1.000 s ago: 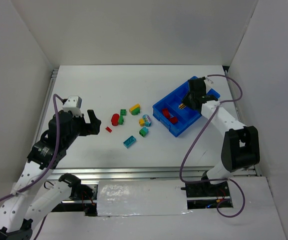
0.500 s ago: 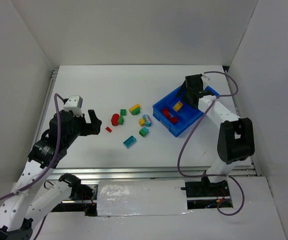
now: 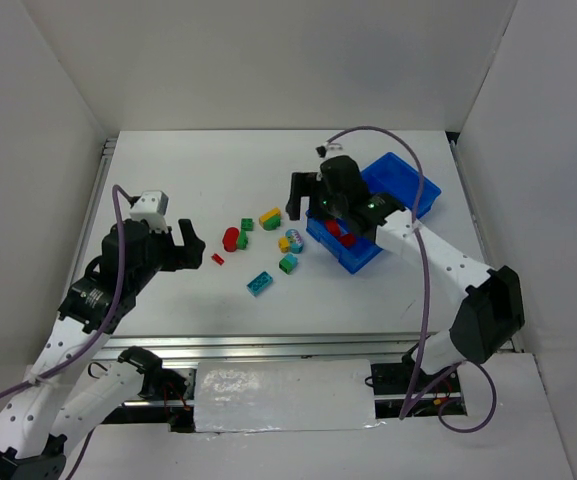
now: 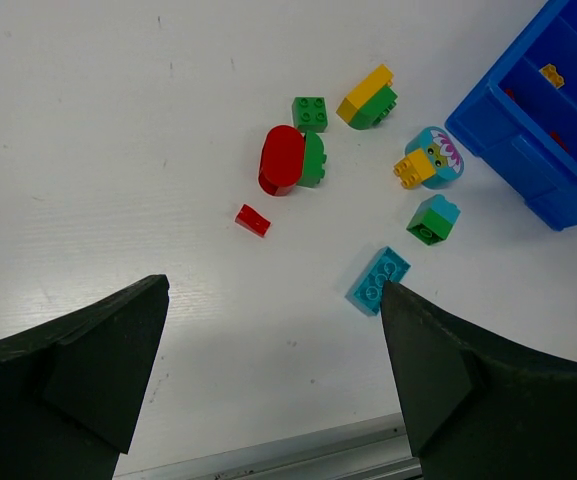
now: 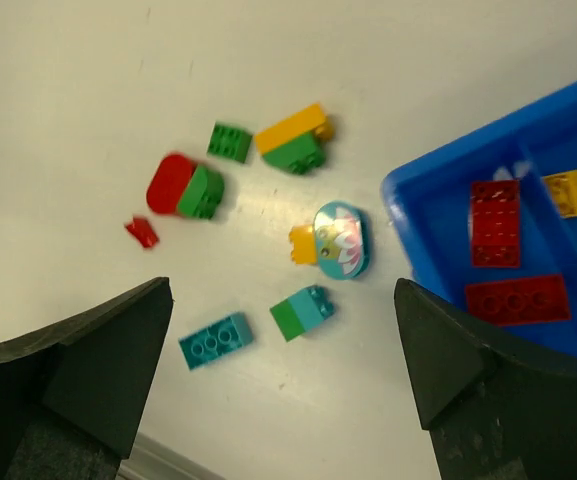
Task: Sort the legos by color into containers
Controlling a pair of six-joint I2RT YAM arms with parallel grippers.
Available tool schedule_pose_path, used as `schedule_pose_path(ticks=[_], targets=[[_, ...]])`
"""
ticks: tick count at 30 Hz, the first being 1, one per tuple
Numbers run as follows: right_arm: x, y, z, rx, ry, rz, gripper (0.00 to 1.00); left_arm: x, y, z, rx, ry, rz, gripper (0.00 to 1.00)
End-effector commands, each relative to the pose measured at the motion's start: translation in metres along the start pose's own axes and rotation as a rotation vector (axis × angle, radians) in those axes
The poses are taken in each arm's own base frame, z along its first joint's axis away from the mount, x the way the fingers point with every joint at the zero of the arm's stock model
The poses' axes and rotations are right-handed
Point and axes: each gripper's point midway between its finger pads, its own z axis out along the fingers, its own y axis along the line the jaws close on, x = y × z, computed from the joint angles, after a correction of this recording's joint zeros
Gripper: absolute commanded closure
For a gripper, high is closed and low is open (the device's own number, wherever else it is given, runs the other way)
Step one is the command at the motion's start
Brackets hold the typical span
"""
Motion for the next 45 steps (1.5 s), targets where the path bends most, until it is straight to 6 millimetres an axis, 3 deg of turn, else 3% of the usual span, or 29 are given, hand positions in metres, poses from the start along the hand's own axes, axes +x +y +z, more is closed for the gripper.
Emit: schedule_pose_path(ticks=[1,10,16,22,32,33,34,37,39,41,42,45], targets=[[0.028,0.021,0.007,-0.078,0.12,-0.195,0.0,-0.008,-0.004,0.001,0.023,-0.026,-0.004,0.0],[0.069,0.031,0.051,-0.031,0.256,-0.326,0.0,-0.008,-0.005,0.001,0.027,-0.023,-0.002,0.01],[0.077,0.026,0.079,0.045,0.263,-0.328,0.01,-0.006,-0.005,0.003,0.025,-0.012,0.001,0.01],[0.108,0.011,0.11,0.107,0.327,-0.333,0.0,-0.006,-0.006,0.003,0.033,-0.011,0.004,0.0],[0.127,-0.003,0.136,0.168,0.347,-0.344,0.04,-0.007,-0.007,0.002,0.038,-0.013,0.005,0.0],[0.128,-0.004,0.137,0.168,0.352,-0.343,0.07,-0.006,-0.006,0.002,0.037,-0.01,0.005,0.0],[0.133,-0.003,0.138,0.156,0.365,-0.341,0.19,-0.006,-0.006,0.002,0.037,-0.01,0.005,0.0],[0.136,0.001,0.139,0.136,0.368,-0.331,0.39,-0.006,-0.006,0.002,0.036,-0.01,0.005,0.0],[0.136,0.003,0.138,0.117,0.368,-0.333,0.47,-0.006,-0.006,0.002,0.036,-0.012,0.003,0.0],[0.135,0.005,0.138,0.106,0.368,-0.332,0.65,-0.006,-0.006,0.002,0.036,-0.01,0.002,0.0],[0.132,0.008,0.136,0.096,0.358,-0.333,0.98,-0.006,-0.006,0.002,0.036,-0.012,0.002,0.0],[0.122,0.019,0.127,0.05,0.319,-0.325,1.0,-0.007,-0.007,0.0,0.037,-0.011,-0.012,0.01]])
